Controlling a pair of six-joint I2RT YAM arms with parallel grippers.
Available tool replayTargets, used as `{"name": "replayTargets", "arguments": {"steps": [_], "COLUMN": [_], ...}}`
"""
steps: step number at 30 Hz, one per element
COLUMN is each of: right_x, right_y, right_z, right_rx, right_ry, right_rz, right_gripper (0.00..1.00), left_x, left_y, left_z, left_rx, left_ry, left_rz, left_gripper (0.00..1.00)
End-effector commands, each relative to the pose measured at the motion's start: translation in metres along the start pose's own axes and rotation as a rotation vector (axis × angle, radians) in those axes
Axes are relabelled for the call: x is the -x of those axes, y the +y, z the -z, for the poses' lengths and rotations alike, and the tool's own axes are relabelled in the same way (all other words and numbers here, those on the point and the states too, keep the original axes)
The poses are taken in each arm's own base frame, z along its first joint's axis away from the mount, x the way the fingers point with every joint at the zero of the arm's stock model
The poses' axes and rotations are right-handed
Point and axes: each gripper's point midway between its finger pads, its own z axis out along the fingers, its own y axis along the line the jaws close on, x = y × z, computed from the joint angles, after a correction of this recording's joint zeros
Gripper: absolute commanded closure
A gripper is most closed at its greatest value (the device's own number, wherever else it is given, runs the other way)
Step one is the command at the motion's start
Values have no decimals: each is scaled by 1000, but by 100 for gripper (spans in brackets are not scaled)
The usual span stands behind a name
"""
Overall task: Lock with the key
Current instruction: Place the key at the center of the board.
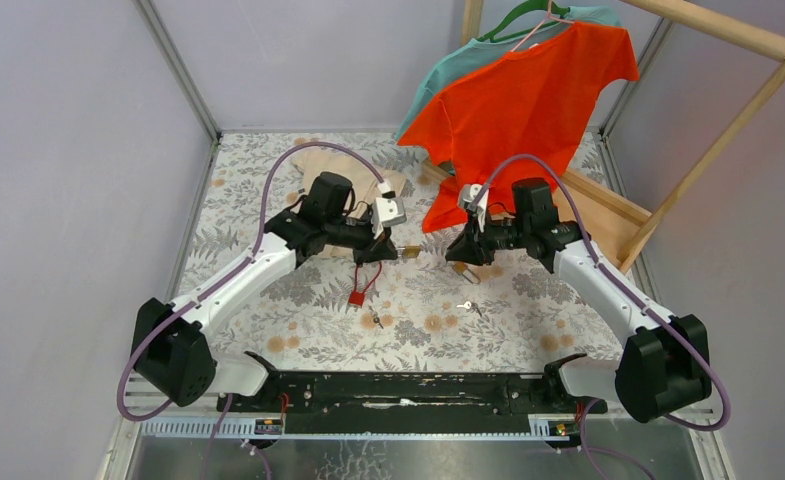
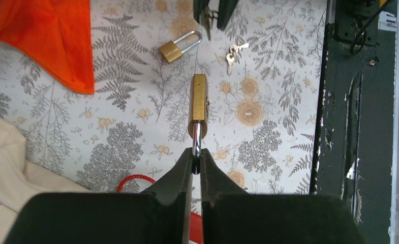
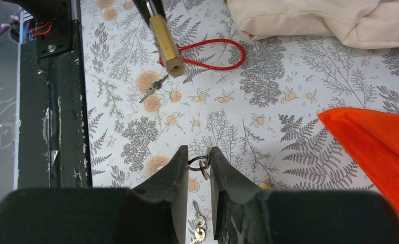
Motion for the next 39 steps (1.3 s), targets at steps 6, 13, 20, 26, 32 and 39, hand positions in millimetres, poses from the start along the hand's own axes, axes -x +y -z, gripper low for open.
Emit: {"name": "replayTargets", "arguments": {"steps": [6,13,20,26,32,39], "right_x": [13,-17,-58,-86,-106,-80], "right_y": [-15,1,30,46,47,33], "right_z": [-4,-46,-86,-100,-111,-101], "right_rx": [-55,18,140,213,237,161], "right_ry": [-59,4,143,225,290,269], "right_rz": [-18,-89,-128,-168,-222,-107], "right_gripper": [100,100,100,96,90,57], "left_x": [-13,-19,-16,-12,-14,-26], "left_y": [17,66,100,107,95,74], "left_z": [-1,19,62,82,74,60], "left_rx": [88,298,478,516,441,313], "left_ry": [-20,-57,-107,-118,-126,-117], "left_rz": [45,144,183,188,180,185], "left_gripper": [100,100,99,95,92,91]}}
